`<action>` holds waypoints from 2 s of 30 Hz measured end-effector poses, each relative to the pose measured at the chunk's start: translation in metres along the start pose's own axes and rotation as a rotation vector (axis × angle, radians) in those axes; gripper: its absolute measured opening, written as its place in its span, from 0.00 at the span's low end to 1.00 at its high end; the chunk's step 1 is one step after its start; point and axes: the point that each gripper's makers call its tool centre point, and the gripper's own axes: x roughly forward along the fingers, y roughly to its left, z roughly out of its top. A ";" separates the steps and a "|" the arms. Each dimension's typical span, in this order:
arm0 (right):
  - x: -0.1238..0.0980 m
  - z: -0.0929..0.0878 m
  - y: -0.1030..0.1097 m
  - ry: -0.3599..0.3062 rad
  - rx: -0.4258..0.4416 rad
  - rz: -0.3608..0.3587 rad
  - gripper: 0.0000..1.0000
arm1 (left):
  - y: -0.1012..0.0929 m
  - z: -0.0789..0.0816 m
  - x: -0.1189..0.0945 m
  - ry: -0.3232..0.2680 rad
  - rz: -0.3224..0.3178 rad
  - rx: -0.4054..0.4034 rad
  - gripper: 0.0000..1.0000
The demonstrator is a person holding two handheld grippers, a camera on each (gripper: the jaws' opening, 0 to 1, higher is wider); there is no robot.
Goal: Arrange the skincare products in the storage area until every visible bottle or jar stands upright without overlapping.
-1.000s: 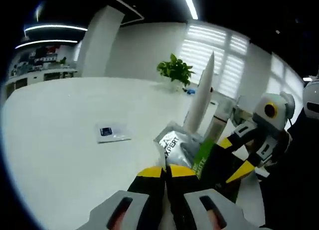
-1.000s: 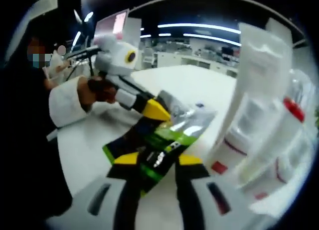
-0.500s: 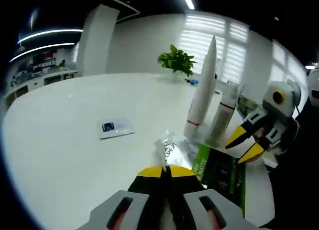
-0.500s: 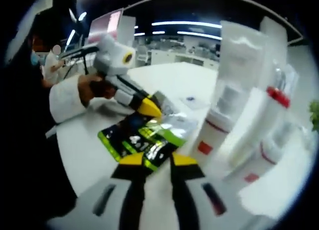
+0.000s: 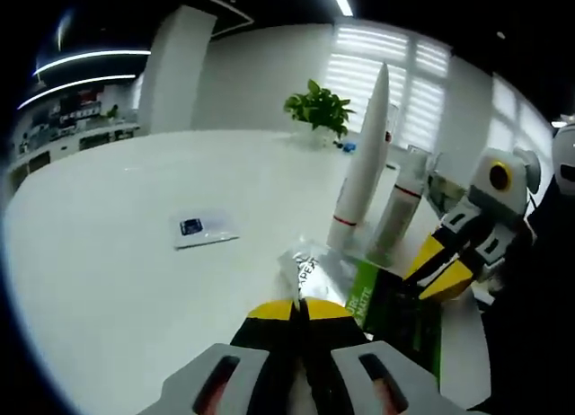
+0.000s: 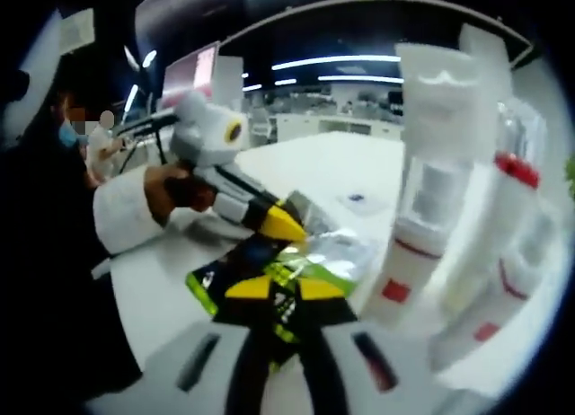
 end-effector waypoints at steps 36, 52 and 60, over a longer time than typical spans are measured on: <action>0.010 -0.014 0.003 0.027 0.043 0.056 0.05 | -0.017 0.011 -0.003 -0.001 -0.027 0.164 0.08; 0.009 -0.015 0.003 0.019 0.032 0.063 0.04 | -0.007 -0.001 -0.002 0.043 -0.008 0.171 0.07; 0.004 -0.016 0.007 0.012 0.008 0.065 0.04 | 0.016 -0.002 -0.008 0.041 0.072 0.139 0.03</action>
